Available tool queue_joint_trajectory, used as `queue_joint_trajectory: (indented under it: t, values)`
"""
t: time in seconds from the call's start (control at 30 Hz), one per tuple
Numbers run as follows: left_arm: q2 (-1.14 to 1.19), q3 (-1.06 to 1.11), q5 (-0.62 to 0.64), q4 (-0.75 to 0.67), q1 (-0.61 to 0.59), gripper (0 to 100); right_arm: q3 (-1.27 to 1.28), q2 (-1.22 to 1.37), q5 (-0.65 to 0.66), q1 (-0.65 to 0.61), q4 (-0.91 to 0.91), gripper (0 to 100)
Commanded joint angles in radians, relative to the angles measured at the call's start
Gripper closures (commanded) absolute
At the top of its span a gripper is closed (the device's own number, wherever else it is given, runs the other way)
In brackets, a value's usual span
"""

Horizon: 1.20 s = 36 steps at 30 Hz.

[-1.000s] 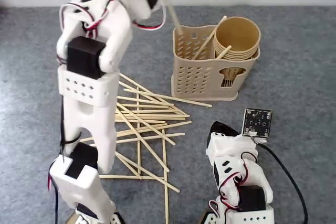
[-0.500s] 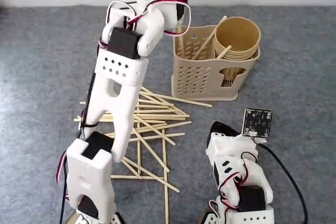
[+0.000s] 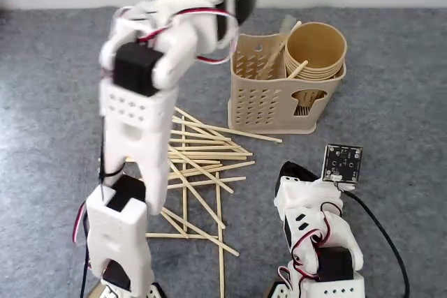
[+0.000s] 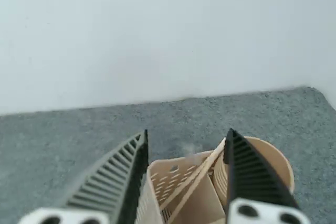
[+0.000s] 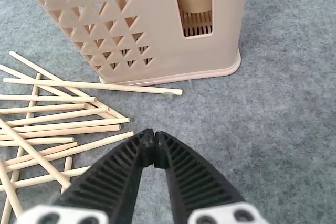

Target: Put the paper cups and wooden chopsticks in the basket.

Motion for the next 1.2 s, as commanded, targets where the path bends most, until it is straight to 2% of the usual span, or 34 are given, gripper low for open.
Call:
queue_joint_trajectory:
  t: [0.0,0.13,0.27,0.53,0.9,1.17]
  values:
    - [-0.005,-0.114,0.078,0.167,-0.087,77,-0.003,-0.005,-0.011,-0.002,0.012,98.9]
    - [-0.012,0.022,0.118,0.183,-0.245,77,-0.003,-0.005,-0.011,-0.002,0.012,98.9]
    - [-0.005,0.255,0.120,0.183,-0.327,77,-0.003,-0.005,-0.011,-0.002,0.012,98.9]
    - [-0.009,0.705,0.094,0.181,-0.336,77,-0.003,-0.005,-0.011,-0.002,0.012,98.9]
    - [-0.003,1.009,0.097,0.175,-0.331,77,0.008,-0.005,-0.011,-0.002,0.004,98.9]
    - [-0.003,1.236,0.098,-0.048,-0.338,77,0.034,-0.005,-0.011,-0.002,-0.025,98.9]
